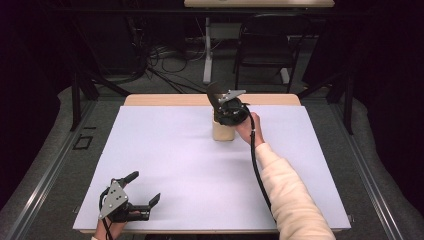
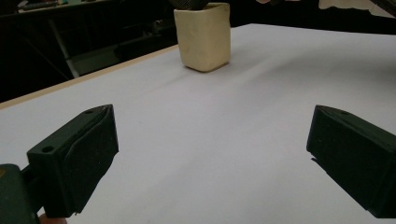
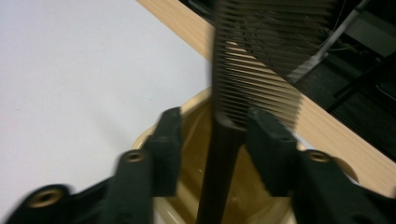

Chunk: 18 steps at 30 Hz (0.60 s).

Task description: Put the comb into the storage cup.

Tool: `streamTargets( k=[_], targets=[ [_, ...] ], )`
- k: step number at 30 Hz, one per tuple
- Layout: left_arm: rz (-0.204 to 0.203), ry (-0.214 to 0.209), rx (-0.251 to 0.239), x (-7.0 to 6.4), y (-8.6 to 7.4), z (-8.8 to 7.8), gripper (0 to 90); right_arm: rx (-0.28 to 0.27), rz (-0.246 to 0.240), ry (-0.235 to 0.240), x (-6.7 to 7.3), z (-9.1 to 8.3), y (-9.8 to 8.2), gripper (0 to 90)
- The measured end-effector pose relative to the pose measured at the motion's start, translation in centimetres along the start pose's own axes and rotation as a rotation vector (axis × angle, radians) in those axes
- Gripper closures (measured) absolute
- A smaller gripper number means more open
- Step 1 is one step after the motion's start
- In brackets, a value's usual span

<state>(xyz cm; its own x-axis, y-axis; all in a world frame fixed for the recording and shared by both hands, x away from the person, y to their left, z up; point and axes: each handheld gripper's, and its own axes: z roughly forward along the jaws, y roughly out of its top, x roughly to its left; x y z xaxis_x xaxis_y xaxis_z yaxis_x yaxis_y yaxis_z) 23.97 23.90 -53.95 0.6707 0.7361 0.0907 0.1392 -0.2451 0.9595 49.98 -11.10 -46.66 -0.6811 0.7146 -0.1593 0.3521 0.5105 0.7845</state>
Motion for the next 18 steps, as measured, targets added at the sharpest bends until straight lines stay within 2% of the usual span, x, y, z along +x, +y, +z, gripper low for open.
streamTargets(
  k=[6,10,16,18],
  targets=[
    [-0.001,-0.001,0.0,0.0,0.0,0.0,2.1,0.002,0.014,0.03,0.0,-1.1,0.0,33.2],
    [-0.001,-0.003,-0.002,0.0,0.0,0.0,2.1,-0.013,0.031,0.052,0.1,-1.8,0.1,27.4],
    [-0.003,-0.003,-0.003,0.0,0.0,-0.1,2.1,-0.006,0.024,0.083,0.6,-2.7,0.1,17.7],
    [-0.002,-0.003,-0.006,0.0,0.0,-0.1,2.0,-0.002,0.026,0.106,0.7,-2.9,0.1,14.8]
  ],
)
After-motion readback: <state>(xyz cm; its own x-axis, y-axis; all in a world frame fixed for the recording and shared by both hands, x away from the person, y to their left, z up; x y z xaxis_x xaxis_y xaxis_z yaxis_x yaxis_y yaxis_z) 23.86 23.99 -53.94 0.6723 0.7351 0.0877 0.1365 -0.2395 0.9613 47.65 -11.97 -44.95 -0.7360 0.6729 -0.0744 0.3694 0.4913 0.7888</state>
